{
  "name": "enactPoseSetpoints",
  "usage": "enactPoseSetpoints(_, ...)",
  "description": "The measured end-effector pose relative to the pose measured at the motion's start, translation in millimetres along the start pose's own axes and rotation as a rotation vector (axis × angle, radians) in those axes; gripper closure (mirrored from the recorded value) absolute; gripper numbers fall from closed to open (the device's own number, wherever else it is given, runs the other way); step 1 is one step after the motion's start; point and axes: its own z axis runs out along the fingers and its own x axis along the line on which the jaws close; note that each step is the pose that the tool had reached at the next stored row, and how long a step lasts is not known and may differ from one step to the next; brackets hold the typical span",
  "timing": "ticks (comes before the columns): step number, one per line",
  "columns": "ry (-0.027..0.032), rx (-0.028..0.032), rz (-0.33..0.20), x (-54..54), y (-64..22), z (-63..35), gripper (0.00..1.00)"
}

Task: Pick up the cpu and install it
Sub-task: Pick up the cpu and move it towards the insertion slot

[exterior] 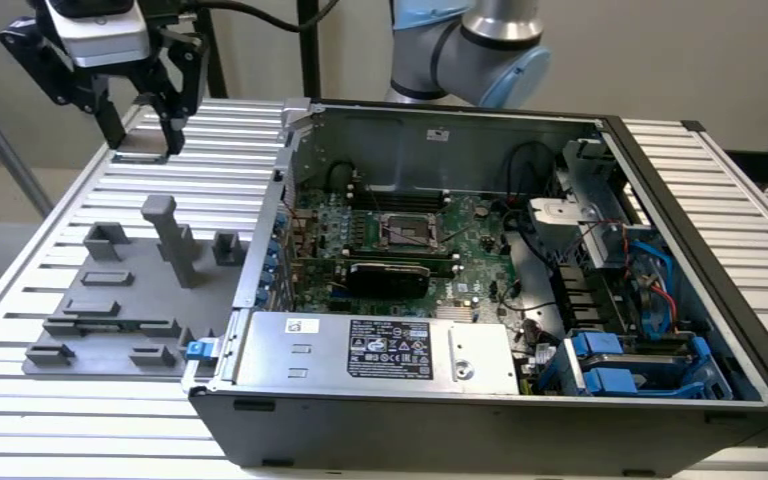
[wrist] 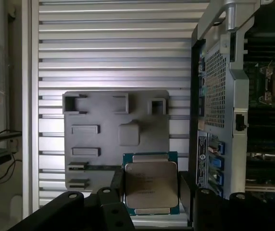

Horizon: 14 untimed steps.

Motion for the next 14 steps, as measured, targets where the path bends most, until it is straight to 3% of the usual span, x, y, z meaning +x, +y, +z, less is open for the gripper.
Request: enactPoseSetpoints(14,0.0046,0.0,0.0,-63.7,1.4,-2.3,0.45)
